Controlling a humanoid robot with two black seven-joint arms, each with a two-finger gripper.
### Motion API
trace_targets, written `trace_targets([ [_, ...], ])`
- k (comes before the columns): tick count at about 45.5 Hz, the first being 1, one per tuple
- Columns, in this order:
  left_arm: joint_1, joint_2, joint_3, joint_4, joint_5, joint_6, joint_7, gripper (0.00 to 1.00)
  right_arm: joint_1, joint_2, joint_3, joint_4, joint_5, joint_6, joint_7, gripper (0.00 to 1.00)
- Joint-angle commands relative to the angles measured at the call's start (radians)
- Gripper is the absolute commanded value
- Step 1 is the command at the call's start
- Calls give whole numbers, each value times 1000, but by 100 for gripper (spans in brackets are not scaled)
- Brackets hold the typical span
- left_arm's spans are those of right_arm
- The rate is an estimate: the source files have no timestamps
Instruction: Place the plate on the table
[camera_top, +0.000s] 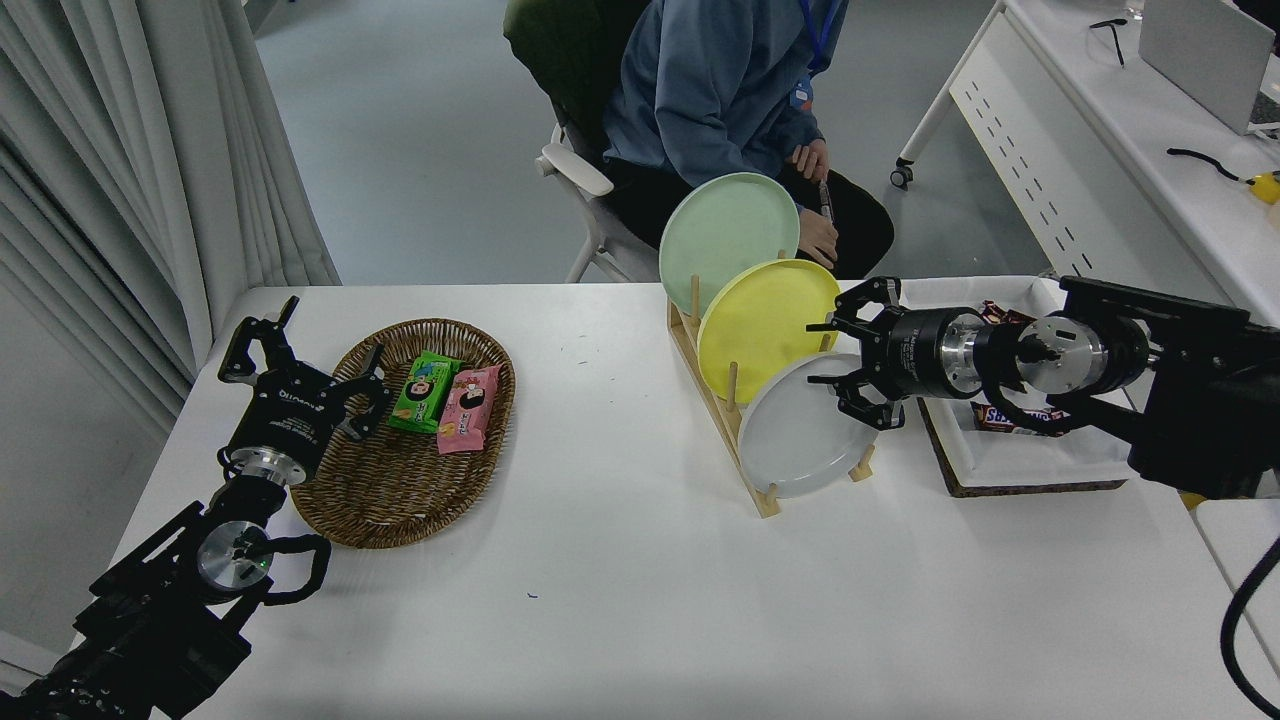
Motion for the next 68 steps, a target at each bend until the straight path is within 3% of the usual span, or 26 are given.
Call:
trace_targets([
  [1, 0, 0, 0, -1, 0, 0, 0, 100, 6, -15, 9, 1, -3, 1, -6, 49],
  [12, 0, 0, -1, 1, 0, 0, 0, 100, 14, -26, 9, 1, -1, 1, -17, 42],
  [49, 0, 0, 0, -1, 0, 0, 0, 100, 11, -18, 1, -19, -33, 1, -25, 41],
  [59, 0, 0, -1, 1, 0, 0, 0, 100, 12, -19, 4, -19, -35, 10, -25, 30],
  [68, 0, 0, 0, 1, 0, 0, 0, 100, 11, -19, 3, -19, -35, 16, -25, 28],
])
